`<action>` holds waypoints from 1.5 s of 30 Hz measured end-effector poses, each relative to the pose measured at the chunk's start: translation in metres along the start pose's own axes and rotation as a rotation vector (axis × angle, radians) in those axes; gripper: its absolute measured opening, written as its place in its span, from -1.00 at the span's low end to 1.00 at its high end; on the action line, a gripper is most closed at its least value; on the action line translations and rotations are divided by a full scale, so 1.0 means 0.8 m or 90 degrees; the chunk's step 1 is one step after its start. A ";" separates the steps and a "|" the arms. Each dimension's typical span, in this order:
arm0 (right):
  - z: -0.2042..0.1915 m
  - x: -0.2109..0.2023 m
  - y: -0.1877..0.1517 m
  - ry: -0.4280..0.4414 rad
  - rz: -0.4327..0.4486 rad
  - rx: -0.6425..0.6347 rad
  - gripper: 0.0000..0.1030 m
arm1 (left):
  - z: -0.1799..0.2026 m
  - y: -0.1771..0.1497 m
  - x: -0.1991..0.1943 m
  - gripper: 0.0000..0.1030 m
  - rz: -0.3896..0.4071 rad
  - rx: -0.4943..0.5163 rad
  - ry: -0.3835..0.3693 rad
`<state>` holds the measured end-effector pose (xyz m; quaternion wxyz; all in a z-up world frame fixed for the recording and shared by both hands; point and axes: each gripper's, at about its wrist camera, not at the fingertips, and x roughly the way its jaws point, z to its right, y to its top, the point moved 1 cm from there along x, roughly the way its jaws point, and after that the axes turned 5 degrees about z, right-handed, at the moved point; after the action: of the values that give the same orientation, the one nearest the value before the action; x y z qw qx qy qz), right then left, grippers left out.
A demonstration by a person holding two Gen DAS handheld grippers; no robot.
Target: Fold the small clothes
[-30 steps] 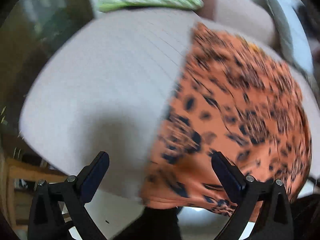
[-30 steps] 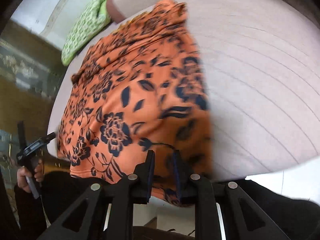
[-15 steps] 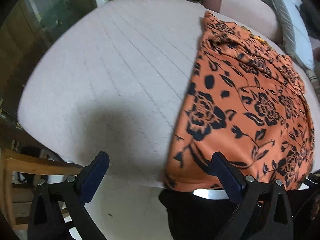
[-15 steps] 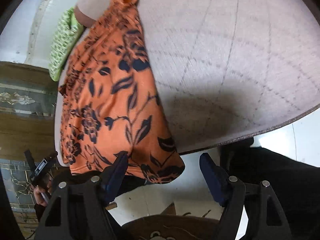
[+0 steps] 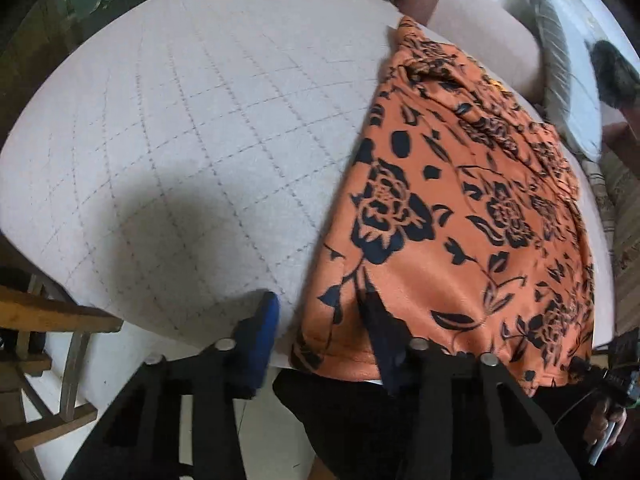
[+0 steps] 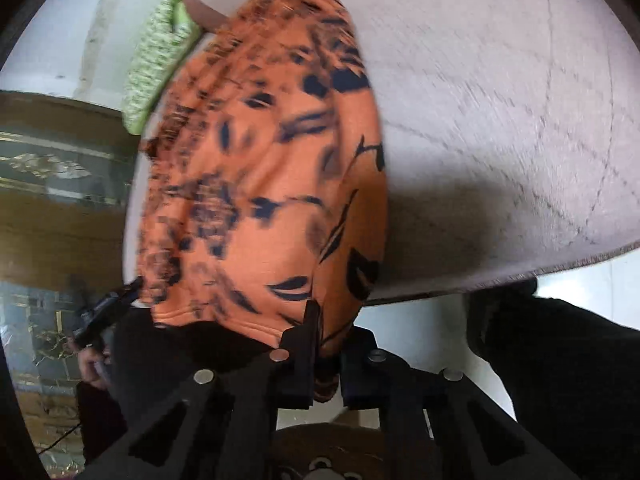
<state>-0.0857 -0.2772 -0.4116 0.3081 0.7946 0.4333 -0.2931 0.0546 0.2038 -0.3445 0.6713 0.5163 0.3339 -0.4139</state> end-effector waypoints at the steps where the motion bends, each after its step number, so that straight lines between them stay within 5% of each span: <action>1: -0.007 -0.008 0.001 0.019 0.015 -0.006 -0.84 | 0.001 -0.001 -0.001 -0.23 -0.002 0.003 -0.007; 3: -0.022 -0.028 0.005 0.055 0.046 -0.019 -0.84 | 0.002 0.000 0.001 -0.19 -0.006 0.002 -0.008; 5: -0.037 -0.045 0.009 0.082 0.062 -0.027 -0.84 | -0.004 0.000 0.002 0.17 -0.010 -0.026 -0.024; 9: -0.062 -0.081 0.020 0.130 0.112 -0.038 -0.84 | 0.008 -0.004 0.005 0.20 -0.006 0.008 -0.013; 10: -0.066 -0.091 0.024 0.145 0.127 -0.037 -0.84 | 0.014 -0.005 0.006 0.10 -0.005 0.031 0.000; 12: -0.067 -0.110 0.031 0.165 0.153 -0.034 -0.84 | 0.020 -0.006 0.007 -0.45 0.000 0.055 0.013; 13: -0.068 -0.114 0.035 0.172 0.160 -0.030 -0.84 | 0.019 -0.005 0.005 -0.74 0.004 0.051 -0.002; 14: -0.069 -0.117 0.037 0.175 0.164 -0.028 -0.84 | 0.018 -0.005 0.003 -0.83 0.005 0.042 -0.022; 20: -0.066 -0.130 0.050 0.187 0.190 -0.017 -0.85 | 0.031 0.006 -0.022 -0.84 0.048 0.066 -0.069; 26: -0.083 -0.152 0.095 0.200 0.235 -0.021 -0.85 | 0.040 0.071 -0.064 -0.84 0.107 0.047 -0.139; 35: -0.105 -0.150 0.253 0.182 0.302 0.002 -0.85 | 0.066 0.229 -0.037 -0.84 0.120 0.019 -0.201; 45: -0.052 -0.021 0.497 0.115 0.315 0.115 -0.85 | 0.103 0.422 0.134 -0.84 0.061 -0.003 -0.160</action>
<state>0.2603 -0.4276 -0.2789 0.2584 0.9233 0.2243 -0.1744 0.4071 0.1431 -0.2771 0.7280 0.4742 0.2229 -0.4421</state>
